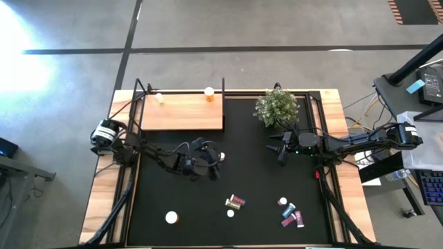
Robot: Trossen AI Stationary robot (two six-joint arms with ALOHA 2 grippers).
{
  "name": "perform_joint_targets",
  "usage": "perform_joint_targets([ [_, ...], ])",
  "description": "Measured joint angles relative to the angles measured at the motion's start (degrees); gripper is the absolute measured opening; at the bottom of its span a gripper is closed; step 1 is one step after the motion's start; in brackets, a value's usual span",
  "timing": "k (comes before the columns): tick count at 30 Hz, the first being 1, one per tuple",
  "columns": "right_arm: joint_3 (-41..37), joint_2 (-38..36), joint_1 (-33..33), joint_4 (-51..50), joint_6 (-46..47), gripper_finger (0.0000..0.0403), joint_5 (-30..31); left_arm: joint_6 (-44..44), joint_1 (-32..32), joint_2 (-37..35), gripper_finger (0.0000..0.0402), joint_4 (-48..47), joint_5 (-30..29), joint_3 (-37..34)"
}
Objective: Pick and place medicine bottles onto shelf by color
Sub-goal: Put the top pink medicine bottle on the shelf
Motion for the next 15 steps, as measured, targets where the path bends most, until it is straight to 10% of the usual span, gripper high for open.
perform_joint_targets([
  [15,0.0,0.0,0.0,0.0,0.0,0.0224,0.0,-3.3,1.0,2.2,0.026,-0.2,0.9,-0.2],
])
